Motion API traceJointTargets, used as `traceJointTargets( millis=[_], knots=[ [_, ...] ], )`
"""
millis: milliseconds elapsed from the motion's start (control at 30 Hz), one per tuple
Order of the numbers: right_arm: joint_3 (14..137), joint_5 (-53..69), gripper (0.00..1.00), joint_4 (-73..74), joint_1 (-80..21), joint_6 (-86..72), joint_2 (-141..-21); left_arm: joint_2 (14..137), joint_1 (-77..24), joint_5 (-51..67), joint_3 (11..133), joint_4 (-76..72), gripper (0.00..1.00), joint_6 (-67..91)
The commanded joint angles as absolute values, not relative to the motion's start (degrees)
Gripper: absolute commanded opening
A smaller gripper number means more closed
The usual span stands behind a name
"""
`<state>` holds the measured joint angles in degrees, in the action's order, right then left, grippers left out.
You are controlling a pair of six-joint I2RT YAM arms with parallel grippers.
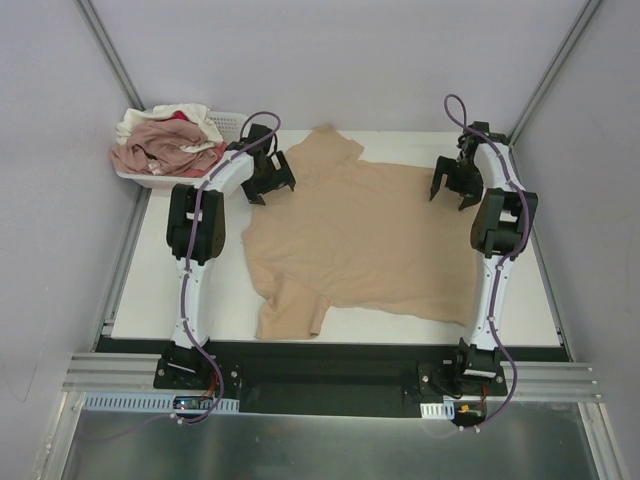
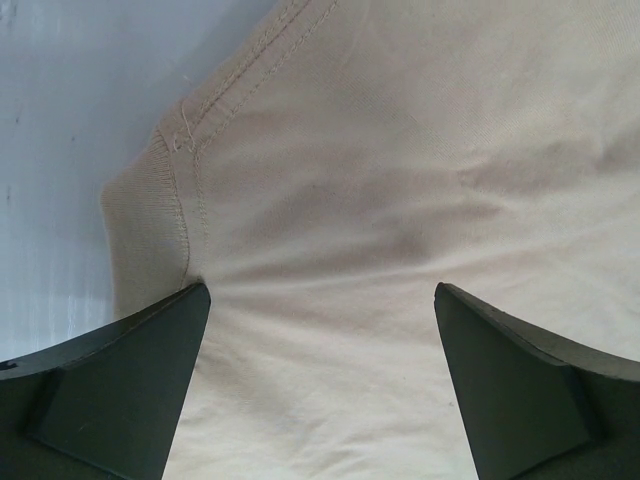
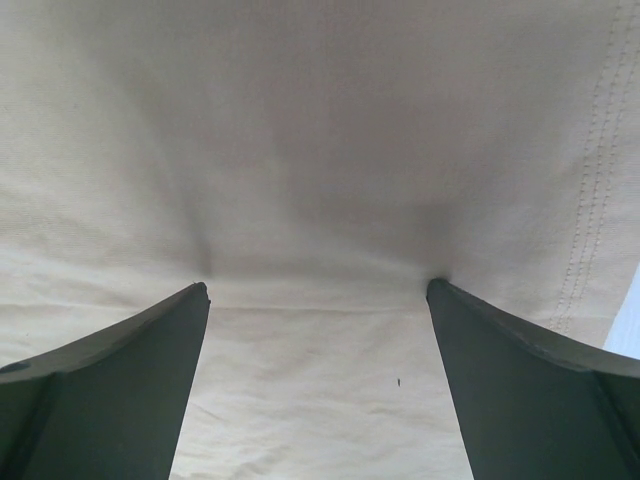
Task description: Fold and stack the t-shirts
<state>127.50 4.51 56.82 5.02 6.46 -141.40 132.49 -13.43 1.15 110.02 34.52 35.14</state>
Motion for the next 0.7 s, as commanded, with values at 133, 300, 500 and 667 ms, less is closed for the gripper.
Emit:
traceJointTargets(
  millis=[133,300,500,667],
  knots=[
    [123.9,4.2,0.97,55.5,9.4,7.6,-142.2,133.2,-14.6,-2.1,111.6,40.0,0.99,35.3],
    [122.2,7.1,0.97,54.4,9.6,8.7,-139.8,131.8,-16.8,-3.0,113.8,39.9,0.99,35.3],
    [125.4,7.6,0.97,54.8,9.2,8.4,-131.9,128.9,-17.1,-3.8,124.2,40.3,0.99,32.6],
    [119.0,4.0,0.97,54.1,8.6,6.5,-117.2,118.8,-18.4,-5.0,122.7,40.4,0.99,30.4]
  ],
)
